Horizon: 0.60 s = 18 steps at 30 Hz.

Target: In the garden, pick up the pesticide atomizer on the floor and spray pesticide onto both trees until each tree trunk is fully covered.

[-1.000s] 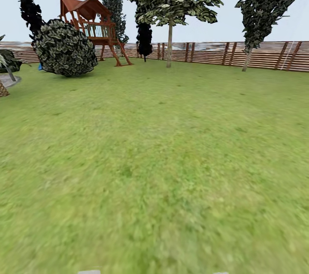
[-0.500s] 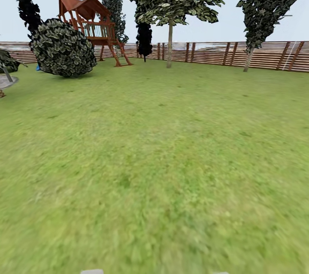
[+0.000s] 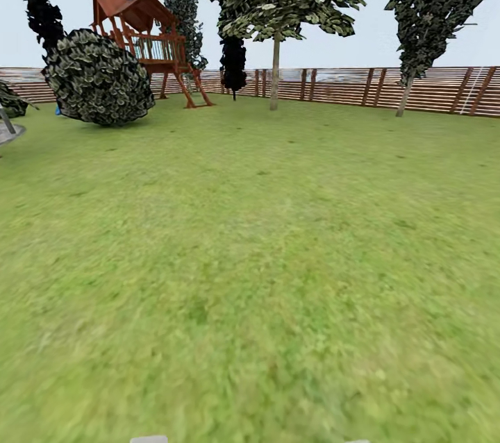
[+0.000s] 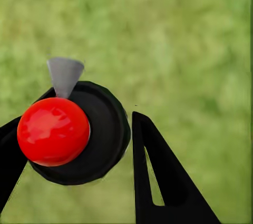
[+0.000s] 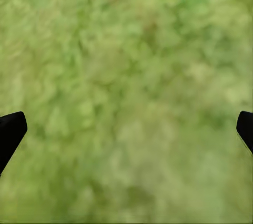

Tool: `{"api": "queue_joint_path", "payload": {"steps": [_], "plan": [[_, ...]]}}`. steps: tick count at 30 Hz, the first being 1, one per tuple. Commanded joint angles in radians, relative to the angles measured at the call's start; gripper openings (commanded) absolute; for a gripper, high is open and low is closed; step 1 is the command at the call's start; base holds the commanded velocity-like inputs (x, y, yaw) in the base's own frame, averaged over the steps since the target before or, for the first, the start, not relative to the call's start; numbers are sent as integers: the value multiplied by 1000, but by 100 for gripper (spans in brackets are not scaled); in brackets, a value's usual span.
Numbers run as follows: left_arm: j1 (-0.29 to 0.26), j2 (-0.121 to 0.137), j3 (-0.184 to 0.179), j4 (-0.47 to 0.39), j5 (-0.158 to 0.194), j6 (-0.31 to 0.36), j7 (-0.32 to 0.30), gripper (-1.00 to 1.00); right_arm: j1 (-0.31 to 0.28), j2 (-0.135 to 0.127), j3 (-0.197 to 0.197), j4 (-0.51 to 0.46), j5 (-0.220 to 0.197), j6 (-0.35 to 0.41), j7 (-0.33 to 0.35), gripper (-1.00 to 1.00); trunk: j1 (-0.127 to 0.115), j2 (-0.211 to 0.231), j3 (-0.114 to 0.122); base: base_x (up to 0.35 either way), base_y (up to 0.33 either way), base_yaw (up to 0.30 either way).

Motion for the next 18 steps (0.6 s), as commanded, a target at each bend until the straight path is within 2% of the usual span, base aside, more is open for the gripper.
{"api": "queue_joint_path", "payload": {"steps": [1, 18], "plan": [[-1, -1, 6, 0, -11, -2, 5, -100, 0, 0, -9, -1, 5, -1, 5, 100, 1, 0, -1, 340, 0, 0], [-1, 5, 10, 2, -8, -2, 7, -100, 0, 0, -9, -1, 5, -1, 5, 100, 1, 0, -1, 339, 0, 0]]}}
